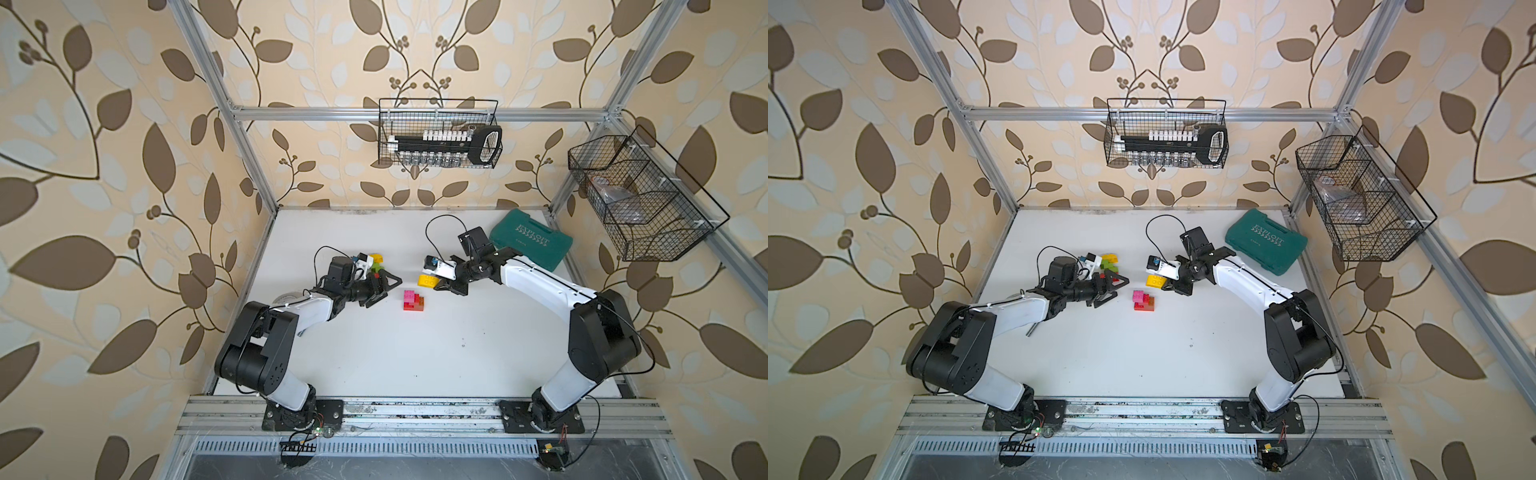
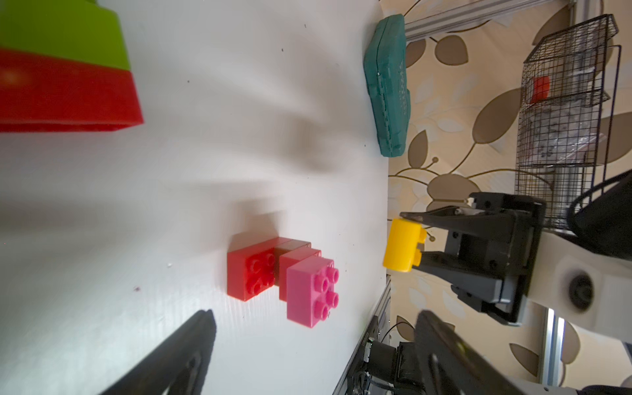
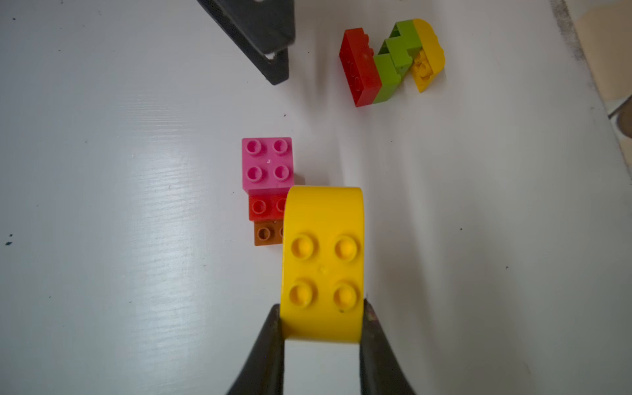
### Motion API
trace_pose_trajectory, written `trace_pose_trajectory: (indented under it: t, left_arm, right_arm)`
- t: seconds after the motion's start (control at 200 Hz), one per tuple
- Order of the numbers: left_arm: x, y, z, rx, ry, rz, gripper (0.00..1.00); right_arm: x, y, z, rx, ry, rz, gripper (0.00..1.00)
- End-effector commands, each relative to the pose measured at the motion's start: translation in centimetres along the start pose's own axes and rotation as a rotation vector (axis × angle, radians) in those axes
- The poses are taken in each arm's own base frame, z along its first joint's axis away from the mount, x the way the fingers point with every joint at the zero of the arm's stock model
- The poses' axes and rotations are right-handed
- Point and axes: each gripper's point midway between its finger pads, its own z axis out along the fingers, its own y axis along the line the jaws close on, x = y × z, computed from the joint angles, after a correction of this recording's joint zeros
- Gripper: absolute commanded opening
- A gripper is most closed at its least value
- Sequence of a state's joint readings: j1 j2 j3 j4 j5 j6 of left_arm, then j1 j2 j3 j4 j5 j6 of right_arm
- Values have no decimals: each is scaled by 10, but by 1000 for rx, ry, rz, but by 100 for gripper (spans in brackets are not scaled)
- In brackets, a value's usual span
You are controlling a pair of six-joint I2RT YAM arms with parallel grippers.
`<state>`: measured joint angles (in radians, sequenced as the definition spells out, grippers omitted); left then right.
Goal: Assemble the letter s with lego
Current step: Assemble the lego brick with the lego brick.
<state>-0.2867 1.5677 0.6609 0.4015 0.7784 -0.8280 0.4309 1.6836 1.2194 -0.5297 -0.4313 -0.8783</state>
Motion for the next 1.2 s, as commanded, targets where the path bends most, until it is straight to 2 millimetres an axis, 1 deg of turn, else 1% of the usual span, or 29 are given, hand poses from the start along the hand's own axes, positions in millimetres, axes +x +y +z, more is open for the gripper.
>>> trace_pose_trajectory:
  t: [0.0, 0.11, 0.255, 0.42, 0.555, 0.77, 0.95, 1.2]
  left_arm:
    - [-5, -21, 8, 117, -7, 37, 94]
    - [-4, -17, 14, 136, 2, 17, 94]
    - [-2, -19, 19, 143, 20, 21, 94]
    - [3, -18, 24, 146, 38, 17, 94]
    - [8, -13, 31, 139, 63, 6, 94]
    - [11, -14, 33, 145, 68, 7, 94]
    - [12, -18, 36, 151, 75, 11, 93]
    - [16, -16, 39, 151, 88, 5, 90]
  right_arm:
    - [-10, 9, 4, -76, -36, -39, 4]
    - [-10, 13, 11, -108, -30, -53, 4]
    - [-13, 16, 17, -129, -42, -60, 4]
    - [-16, 23, 21, -161, -53, -71, 4]
    - [-20, 26, 23, -182, -64, -76, 4]
    - [-22, 25, 25, -210, -47, -43, 5]
    - [-21, 28, 34, -225, -22, -31, 5]
    - [-19, 29, 41, -221, -17, -19, 5]
